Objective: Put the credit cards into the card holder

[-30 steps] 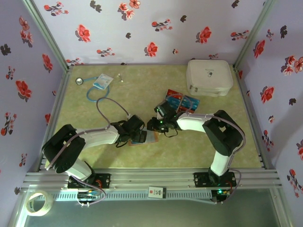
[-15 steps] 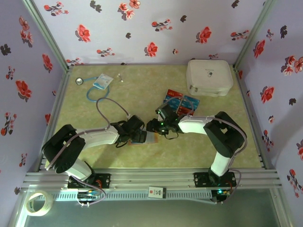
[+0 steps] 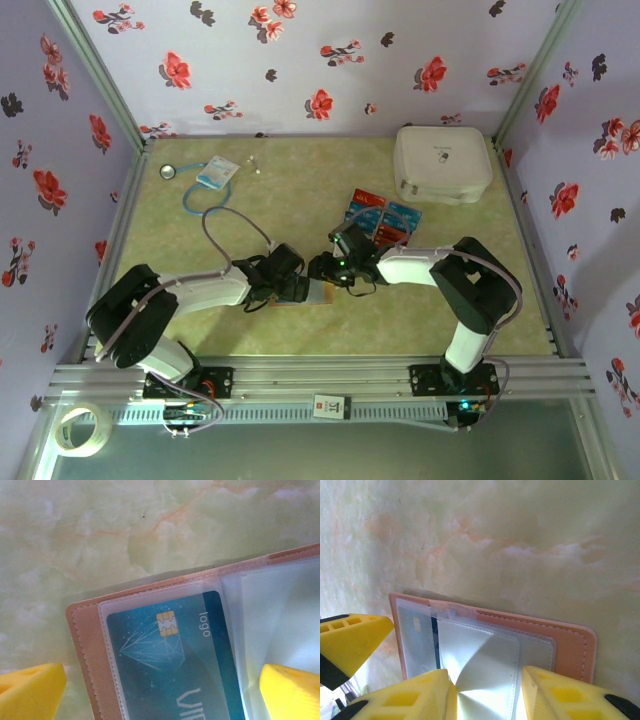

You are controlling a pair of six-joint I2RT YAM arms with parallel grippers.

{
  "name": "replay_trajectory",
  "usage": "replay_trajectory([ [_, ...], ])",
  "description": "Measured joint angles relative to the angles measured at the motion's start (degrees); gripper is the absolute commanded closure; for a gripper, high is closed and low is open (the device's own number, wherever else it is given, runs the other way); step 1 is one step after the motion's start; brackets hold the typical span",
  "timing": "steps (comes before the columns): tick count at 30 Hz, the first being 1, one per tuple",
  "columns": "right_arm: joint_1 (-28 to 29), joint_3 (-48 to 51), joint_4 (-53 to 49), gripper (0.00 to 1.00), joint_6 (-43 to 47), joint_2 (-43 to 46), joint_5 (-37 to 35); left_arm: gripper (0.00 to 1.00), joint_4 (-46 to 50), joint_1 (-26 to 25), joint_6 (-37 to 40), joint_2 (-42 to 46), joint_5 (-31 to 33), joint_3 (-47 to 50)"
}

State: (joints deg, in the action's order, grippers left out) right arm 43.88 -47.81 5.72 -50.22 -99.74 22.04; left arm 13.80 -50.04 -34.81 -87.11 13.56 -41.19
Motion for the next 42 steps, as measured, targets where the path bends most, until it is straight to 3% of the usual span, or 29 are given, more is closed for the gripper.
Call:
replay_trajectory([
  [23, 0.1, -0.1, 0.1, 0.58, 0.0, -0.3, 0.9, 0.00, 2.4, 0.1, 0.5, 6.5, 0.6, 1.5],
  [42, 0.4, 0.5, -0.6, 0.58, -1.5, 3.6, -0.2, 0.00, -1.4, -1.2, 0.5, 7.8, -0.7, 4.6],
])
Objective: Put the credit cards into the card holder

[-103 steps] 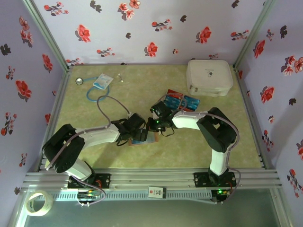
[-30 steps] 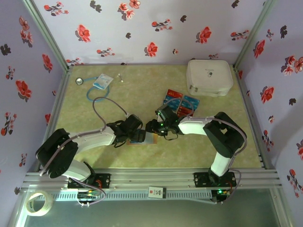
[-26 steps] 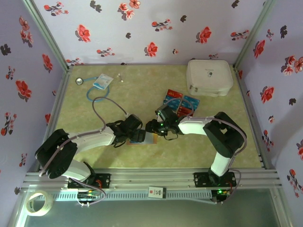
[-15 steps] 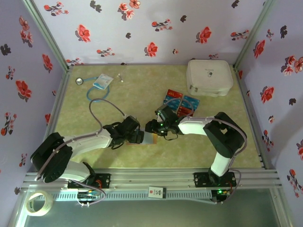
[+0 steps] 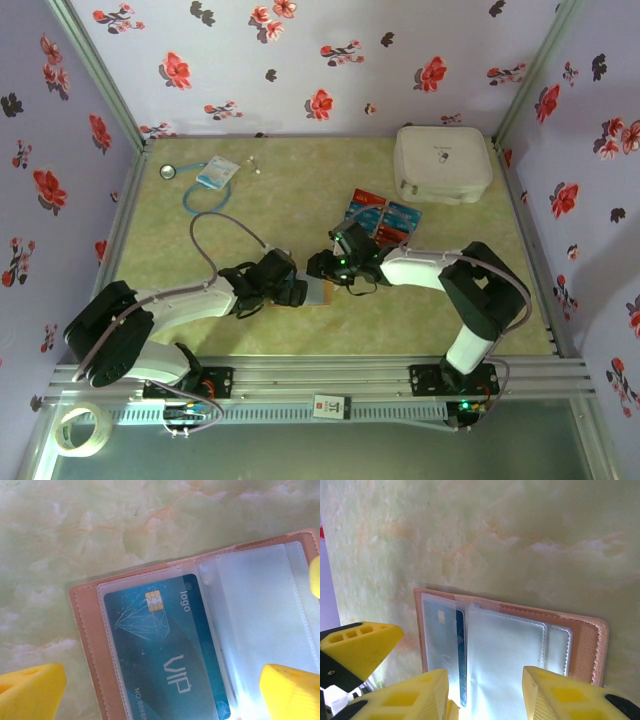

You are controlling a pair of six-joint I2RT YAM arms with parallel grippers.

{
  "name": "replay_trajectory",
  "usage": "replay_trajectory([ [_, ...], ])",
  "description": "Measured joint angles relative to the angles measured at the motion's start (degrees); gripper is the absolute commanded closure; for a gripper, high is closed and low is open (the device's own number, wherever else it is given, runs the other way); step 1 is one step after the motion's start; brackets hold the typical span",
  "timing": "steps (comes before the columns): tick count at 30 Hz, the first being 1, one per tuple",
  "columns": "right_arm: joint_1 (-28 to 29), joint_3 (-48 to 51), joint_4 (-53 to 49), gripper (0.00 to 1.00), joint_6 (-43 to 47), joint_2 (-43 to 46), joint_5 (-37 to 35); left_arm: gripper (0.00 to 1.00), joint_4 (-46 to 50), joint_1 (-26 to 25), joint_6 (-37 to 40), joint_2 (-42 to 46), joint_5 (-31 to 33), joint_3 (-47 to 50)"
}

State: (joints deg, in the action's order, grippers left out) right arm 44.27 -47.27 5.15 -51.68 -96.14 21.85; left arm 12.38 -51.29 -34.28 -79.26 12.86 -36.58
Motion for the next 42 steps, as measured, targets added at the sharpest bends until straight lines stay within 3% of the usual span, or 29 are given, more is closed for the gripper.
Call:
replay_trajectory([
  [42, 3.0, -0.7, 2.1, 0.56, -2.8, -1.5, -0.1, 0.00, -0.4, -0.1, -0.3, -0.6, 1.6, 2.1],
])
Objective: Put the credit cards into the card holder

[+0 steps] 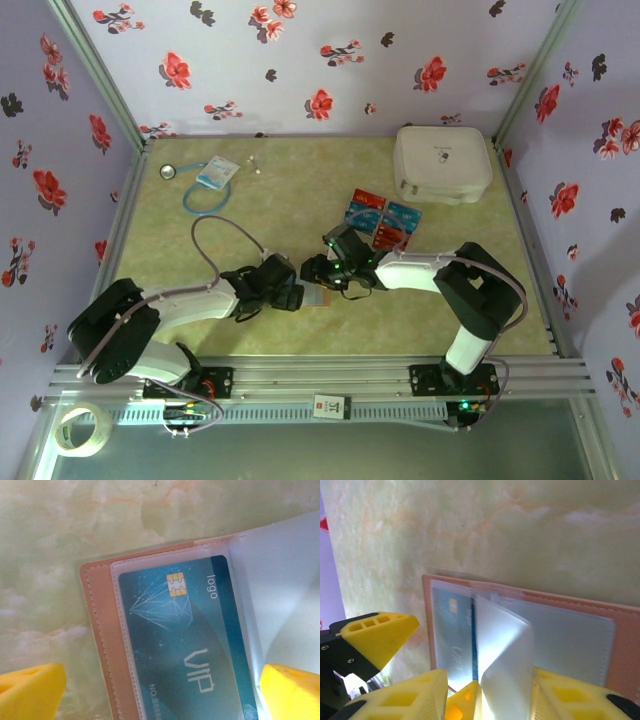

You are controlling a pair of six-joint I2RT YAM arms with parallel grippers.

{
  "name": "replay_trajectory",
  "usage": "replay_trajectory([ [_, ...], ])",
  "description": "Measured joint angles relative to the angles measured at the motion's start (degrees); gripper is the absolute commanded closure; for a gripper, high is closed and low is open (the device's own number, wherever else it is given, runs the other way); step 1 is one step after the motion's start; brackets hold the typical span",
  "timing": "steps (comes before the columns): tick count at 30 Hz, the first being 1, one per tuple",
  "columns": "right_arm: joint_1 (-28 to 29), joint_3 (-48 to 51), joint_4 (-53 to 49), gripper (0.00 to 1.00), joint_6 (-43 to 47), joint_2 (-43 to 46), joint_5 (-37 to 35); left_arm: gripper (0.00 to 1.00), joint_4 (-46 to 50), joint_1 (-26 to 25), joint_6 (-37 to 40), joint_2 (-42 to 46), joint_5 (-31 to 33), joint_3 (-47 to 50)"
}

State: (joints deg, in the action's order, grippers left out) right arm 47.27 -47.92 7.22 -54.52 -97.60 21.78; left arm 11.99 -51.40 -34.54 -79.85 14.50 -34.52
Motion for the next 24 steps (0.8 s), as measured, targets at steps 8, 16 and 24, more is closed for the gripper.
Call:
replay_trajectory([
  [8, 1.9, -4.7, -1.5, 0.54, -0.1, 0.0, 0.5, 0.00, 5.2, 1.2, -0.4, 12.9, 2.6, 0.0],
  [16, 3.3, -14.1, -2.2, 0.53, -0.2, -6.9, 0.5, 0.00, 11.1, 5.1, -2.4, 23.8, 5.4, 0.6],
  [24, 5.0, -19.2, -4.8, 0.53, -0.1, -15.2, 1.2, 0.00, 12.1, 6.3, -3.3, 26.1, 6.4, 0.9],
])
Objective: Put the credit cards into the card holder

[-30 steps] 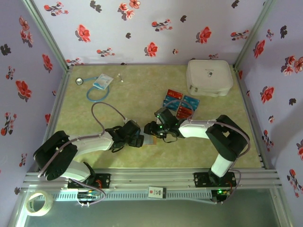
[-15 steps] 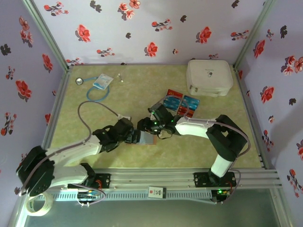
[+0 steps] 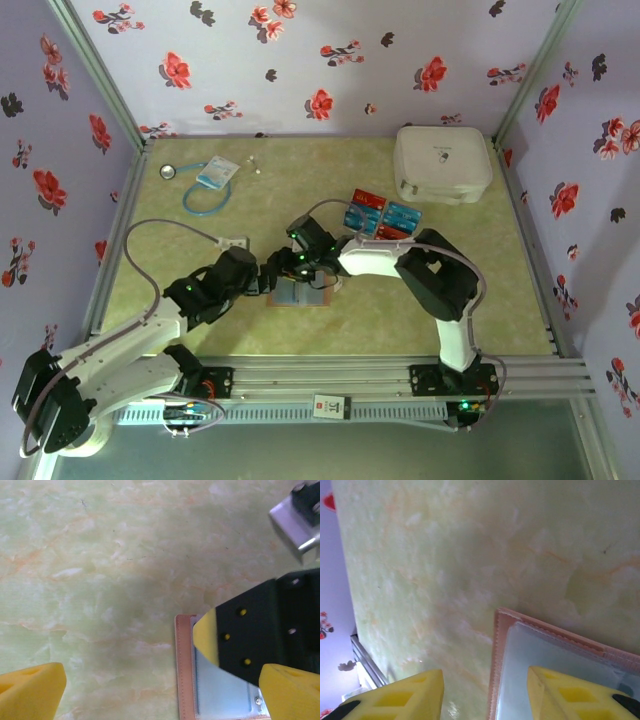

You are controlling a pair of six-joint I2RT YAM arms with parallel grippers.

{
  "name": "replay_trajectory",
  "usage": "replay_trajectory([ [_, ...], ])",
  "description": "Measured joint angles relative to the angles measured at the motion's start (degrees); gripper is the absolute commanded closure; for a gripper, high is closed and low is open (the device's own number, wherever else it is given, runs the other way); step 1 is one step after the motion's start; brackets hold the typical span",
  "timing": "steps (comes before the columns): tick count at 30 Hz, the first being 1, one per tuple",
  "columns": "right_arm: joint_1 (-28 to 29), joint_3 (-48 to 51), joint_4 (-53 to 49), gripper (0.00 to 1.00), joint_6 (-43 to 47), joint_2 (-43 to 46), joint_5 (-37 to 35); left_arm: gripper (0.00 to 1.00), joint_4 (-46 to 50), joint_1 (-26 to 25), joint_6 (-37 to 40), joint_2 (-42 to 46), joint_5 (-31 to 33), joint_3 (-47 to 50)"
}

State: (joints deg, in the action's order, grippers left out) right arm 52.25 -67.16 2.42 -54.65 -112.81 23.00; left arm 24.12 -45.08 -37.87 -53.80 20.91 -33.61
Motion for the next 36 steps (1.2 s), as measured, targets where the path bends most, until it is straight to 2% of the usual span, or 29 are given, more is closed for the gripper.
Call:
replay_trajectory([
  [10, -0.9, -2.2, -4.3, 0.53, 1.9, 1.6, 0.1, 0.00, 0.0, 0.0, -0.6, 0.0, 0.0, 1.9],
  [14, -4.3, -2.1, -8.9, 0.53, 5.4, 8.0, -0.3, 0.00, -0.6, 0.1, -0.6, -1.3, -0.1, 1.9],
  [18, -10.5, -1.7, -16.2, 0.53, 12.9, 17.7, -3.0, 0.00, -1.4, 0.1, -0.6, -4.1, -0.3, 1.9],
  [22, -16.3, -1.6, -26.5, 0.53, 23.6, 25.0, -11.9, 0.00, -2.1, 0.8, -0.6, -7.9, -1.5, 1.5],
  [25, -18.3, -1.3, -33.4, 0.53, 31.1, 27.1, -20.3, 0.00, -2.7, 1.3, -0.5, -10.9, -2.5, 0.4],
  [31, -19.8, -1.1, -42.8, 0.53, 41.4, 26.6, -32.1, 0.00, -3.2, 2.6, 0.6, -15.3, -5.1, -2.9],
  [36, -20.1, -1.0, -45.7, 0.53, 45.5, 23.6, -37.1, 0.00, -3.6, 3.6, 1.4, -16.7, -6.8, -4.5],
])
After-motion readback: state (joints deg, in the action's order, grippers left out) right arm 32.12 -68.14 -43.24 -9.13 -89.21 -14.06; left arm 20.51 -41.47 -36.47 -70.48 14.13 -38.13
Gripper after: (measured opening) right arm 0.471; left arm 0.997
